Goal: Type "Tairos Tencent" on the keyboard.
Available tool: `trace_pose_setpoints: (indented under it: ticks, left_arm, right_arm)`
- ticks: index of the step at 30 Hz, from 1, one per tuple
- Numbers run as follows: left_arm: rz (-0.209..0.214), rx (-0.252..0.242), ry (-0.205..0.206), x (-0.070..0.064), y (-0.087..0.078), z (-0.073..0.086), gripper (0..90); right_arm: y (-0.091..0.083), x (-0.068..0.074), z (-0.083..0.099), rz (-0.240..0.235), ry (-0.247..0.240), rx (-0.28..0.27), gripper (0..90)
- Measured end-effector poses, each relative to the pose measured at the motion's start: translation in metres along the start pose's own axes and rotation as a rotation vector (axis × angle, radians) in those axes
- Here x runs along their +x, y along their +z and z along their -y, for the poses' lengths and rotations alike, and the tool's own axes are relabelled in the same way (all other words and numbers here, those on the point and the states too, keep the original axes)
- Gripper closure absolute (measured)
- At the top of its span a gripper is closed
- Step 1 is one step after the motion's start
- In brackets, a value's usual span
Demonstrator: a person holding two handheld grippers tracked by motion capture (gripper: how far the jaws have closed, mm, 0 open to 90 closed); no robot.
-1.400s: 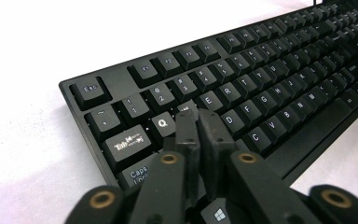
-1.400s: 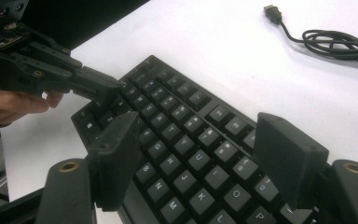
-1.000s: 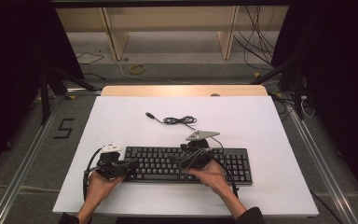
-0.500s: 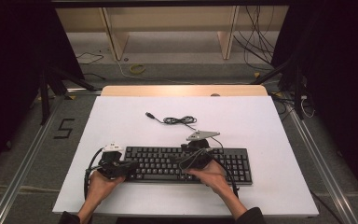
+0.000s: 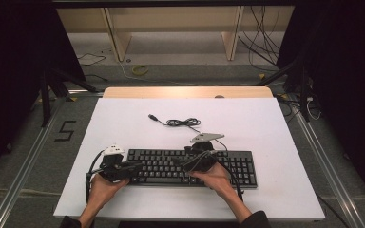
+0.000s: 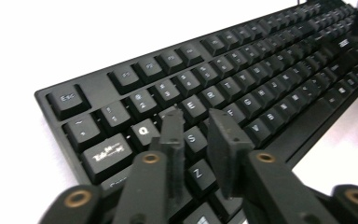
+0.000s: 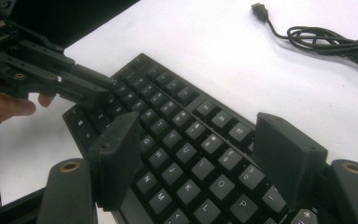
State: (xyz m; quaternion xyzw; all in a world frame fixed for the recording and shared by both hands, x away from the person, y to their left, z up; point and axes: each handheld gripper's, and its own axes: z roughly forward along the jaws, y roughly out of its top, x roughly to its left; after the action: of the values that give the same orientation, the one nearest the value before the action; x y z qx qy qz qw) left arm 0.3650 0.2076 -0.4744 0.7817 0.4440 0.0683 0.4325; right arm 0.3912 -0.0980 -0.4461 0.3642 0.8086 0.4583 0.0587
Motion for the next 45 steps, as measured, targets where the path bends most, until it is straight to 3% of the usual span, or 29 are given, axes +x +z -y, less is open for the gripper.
trace_pose_setpoints:
  ticks: [7, 18, 28, 38, 45]
  left_arm:
    - [0.003, -0.038, -0.003, -0.003, -0.001, -0.001, 54.3]
    - [0.051, -0.087, -0.008, -0.007, -0.003, -0.001, 41.5]
    - [0.080, -0.109, 0.011, -0.011, -0.005, 0.000, 34.0]
    - [0.089, -0.129, 0.022, -0.015, -0.009, 0.002, 31.5]
    - [0.095, -0.137, 0.026, -0.016, -0.011, 0.003, 30.6]
  right_arm:
    - [0.001, -0.001, 0.000, -0.002, 0.002, 0.003, 36.7]
    - [0.004, 0.000, 0.001, -0.008, -0.011, 0.019, 49.8]
    - [0.008, 0.000, 0.002, -0.002, -0.017, 0.052, 65.0]
    - [0.015, 0.001, 0.006, 0.010, -0.033, 0.087, 81.7]
    - [0.021, 0.002, 0.009, 0.030, -0.044, 0.115, 88.3]
